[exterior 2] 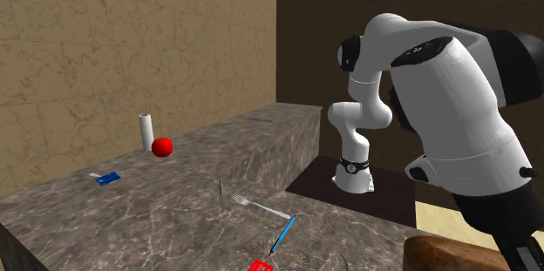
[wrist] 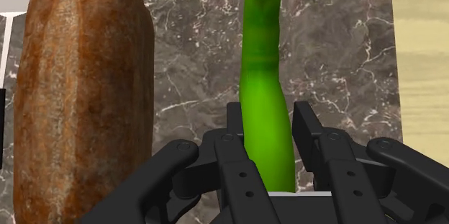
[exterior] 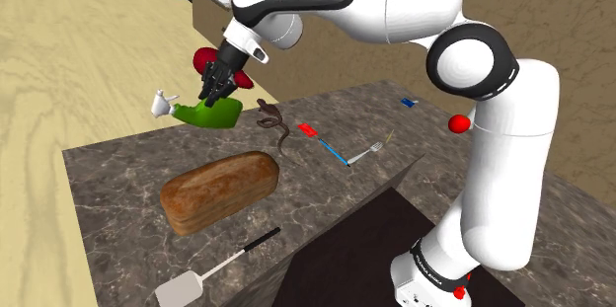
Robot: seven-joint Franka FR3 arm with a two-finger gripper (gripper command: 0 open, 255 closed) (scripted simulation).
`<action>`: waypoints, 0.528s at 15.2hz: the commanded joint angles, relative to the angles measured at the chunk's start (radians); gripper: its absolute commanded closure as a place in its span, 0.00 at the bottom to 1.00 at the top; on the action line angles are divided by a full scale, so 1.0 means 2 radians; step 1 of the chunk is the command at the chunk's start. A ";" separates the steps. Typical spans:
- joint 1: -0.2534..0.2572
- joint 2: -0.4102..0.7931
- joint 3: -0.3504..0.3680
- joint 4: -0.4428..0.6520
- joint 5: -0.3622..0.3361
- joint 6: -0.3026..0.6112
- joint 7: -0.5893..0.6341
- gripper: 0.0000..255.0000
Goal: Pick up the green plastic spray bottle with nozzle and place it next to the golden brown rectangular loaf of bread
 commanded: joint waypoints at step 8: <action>0.000 0.020 0.003 -0.028 0.011 0.043 -0.025 1.00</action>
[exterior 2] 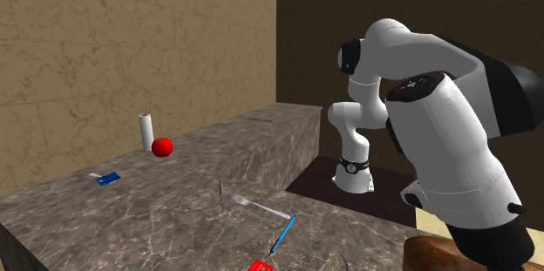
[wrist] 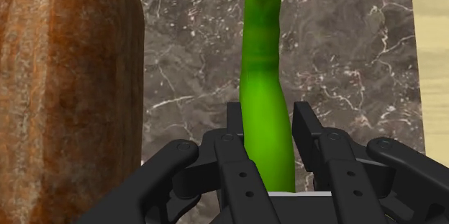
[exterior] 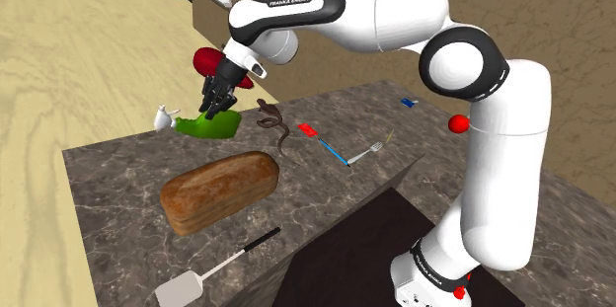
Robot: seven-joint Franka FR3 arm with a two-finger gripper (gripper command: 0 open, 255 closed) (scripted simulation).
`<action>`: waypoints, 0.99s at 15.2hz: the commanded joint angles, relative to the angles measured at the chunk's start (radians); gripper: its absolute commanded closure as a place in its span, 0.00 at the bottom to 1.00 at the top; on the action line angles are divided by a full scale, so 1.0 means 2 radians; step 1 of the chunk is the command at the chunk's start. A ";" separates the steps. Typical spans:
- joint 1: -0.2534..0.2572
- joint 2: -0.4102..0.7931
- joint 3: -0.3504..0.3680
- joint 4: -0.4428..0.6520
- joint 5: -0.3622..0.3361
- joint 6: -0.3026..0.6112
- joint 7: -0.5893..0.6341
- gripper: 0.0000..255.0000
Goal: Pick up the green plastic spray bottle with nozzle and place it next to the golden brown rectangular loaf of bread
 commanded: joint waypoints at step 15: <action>0.000 0.028 0.005 -0.020 0.013 0.044 -0.027 1.00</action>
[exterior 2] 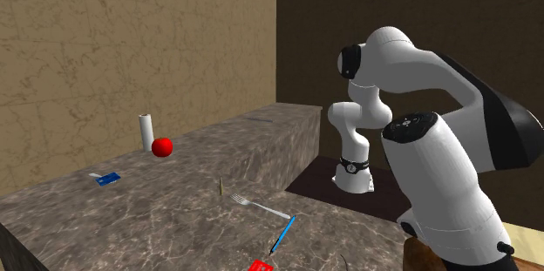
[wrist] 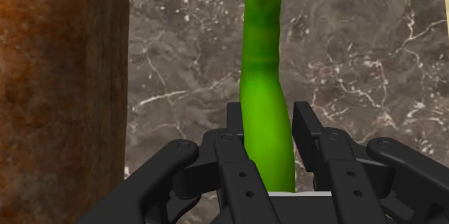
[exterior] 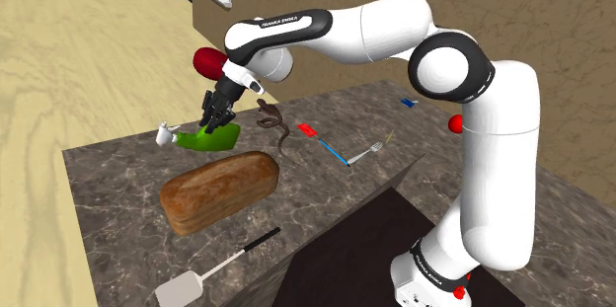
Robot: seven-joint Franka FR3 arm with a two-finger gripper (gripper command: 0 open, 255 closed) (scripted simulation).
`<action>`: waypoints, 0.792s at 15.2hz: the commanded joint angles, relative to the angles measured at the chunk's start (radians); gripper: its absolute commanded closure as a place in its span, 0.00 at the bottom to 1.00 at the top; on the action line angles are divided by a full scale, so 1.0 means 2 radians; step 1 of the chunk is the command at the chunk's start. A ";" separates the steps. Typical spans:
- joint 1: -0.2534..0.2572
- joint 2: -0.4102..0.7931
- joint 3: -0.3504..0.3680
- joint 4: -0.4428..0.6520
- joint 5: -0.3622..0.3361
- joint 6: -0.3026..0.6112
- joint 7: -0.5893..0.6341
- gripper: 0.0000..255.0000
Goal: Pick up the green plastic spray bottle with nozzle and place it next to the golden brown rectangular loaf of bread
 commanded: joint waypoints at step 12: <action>-0.015 -0.035 -0.008 0.002 -0.007 -0.043 0.004 0.00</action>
